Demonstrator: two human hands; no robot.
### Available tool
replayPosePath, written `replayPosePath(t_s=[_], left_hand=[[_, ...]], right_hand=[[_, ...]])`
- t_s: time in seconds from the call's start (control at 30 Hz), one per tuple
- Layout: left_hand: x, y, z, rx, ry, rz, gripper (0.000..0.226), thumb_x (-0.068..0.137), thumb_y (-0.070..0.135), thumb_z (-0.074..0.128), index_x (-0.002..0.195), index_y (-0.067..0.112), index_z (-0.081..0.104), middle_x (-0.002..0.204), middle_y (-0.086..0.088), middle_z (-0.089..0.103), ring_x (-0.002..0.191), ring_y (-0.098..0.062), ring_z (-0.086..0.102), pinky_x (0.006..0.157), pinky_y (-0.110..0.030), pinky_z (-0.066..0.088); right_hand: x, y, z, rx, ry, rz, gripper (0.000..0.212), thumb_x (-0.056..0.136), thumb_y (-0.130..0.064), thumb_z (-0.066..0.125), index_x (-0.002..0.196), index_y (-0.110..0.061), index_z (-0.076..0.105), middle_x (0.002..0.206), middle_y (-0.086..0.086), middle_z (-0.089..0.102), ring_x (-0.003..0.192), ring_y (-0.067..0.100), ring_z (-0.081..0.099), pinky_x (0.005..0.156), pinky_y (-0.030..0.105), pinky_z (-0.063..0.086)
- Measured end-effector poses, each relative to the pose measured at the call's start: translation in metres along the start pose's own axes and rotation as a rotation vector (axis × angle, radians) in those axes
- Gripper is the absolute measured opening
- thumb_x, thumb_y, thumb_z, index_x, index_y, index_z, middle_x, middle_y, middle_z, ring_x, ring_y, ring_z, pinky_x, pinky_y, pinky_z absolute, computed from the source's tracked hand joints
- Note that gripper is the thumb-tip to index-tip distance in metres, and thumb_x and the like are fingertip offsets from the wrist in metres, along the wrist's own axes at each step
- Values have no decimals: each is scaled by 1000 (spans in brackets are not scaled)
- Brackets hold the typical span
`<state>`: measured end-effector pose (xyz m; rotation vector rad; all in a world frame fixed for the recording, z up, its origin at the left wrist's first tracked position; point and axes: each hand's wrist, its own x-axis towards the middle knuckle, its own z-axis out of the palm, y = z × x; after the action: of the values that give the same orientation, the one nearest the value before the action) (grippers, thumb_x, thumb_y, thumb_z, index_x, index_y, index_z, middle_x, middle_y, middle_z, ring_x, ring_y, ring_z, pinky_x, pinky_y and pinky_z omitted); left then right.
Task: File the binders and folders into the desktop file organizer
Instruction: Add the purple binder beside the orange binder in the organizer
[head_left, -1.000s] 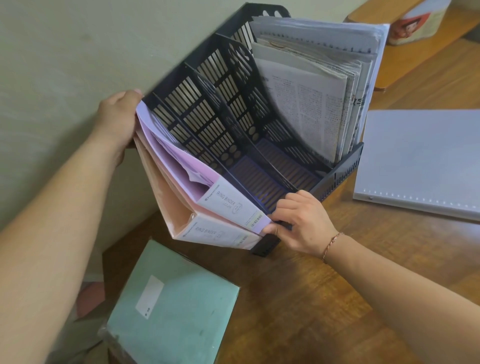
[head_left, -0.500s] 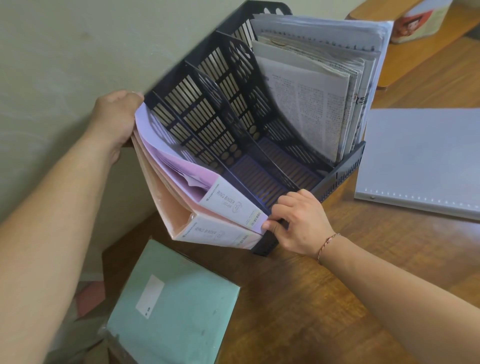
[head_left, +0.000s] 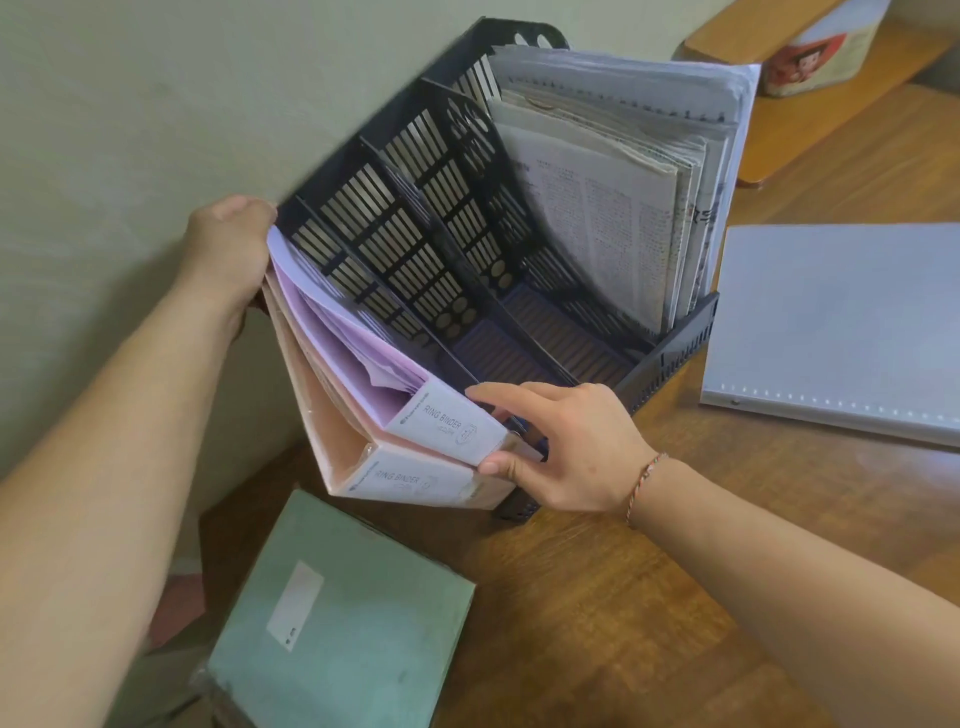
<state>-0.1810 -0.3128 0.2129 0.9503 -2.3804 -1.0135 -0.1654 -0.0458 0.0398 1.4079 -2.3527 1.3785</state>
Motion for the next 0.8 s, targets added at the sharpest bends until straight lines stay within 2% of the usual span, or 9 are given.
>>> replayPosePath(t_s=[0.07,0.17,0.3,0.43,0.53,0.6,0.67,0.7,0.8], left_hand=[[1,0,1,10,7,-5,23,90,15,47,70,22,53,68,1,51,48,-8,46,39,-13,33],[4,-1,0,34,25,1,21,90,14,50,75,23,61,72,5,57,59,-9,51,55,-20,41],[8,-2,0,44,16,-13,22,90,16,51,73,26,62,75,6,60,64,-10,54,64,-24,42],[7,-3,1,35,24,-14,18,91,17,51,80,24,64,79,4,62,74,-15,56,72,-26,43],[9,-2,2,54,60,-5,21,89,16,49,97,18,69,94,-6,64,85,-19,56,72,-27,43],[8,0,1,78,56,-10,27,90,20,48,106,15,68,98,-7,63,87,-19,56,73,-28,42],[8,3,-3,84,-1,-7,22,93,29,51,106,19,65,101,-6,64,88,-19,58,78,-30,44],[6,4,-5,47,-42,-29,23,94,36,52,107,20,61,102,-4,65,85,-19,60,77,-29,46],[-4,-3,-14,-201,-158,-185,59,83,63,57,117,15,57,108,-4,71,89,-22,70,81,-33,55]], right_hand=[[-2,-4,1,-26,26,27,65,82,-74,42,128,-32,56,88,-10,71,68,13,67,52,31,52],[-3,-7,6,-74,7,71,65,80,-78,38,124,-34,58,82,-12,70,67,12,67,49,27,50],[-3,-7,10,-75,-40,93,65,81,-80,32,123,-37,58,87,-10,68,72,14,67,52,30,51],[-12,-5,11,-67,-23,108,67,84,-77,29,123,-33,62,87,-11,66,75,13,65,52,23,41],[-17,-3,18,-78,18,94,63,90,-71,30,120,-30,67,82,-12,63,74,10,59,59,19,33],[-17,-3,20,-76,3,114,64,91,-71,27,124,-31,65,83,-12,62,75,10,58,59,19,34],[-15,-3,13,-59,-77,108,68,90,-74,24,134,-32,55,96,-12,64,82,10,61,61,22,46],[-12,-5,2,-27,-153,94,69,89,-75,27,142,-35,43,109,-12,64,90,8,62,67,27,53],[20,-25,-49,144,-302,-3,82,86,-69,43,151,-43,1,141,-12,49,95,9,65,80,37,56]])
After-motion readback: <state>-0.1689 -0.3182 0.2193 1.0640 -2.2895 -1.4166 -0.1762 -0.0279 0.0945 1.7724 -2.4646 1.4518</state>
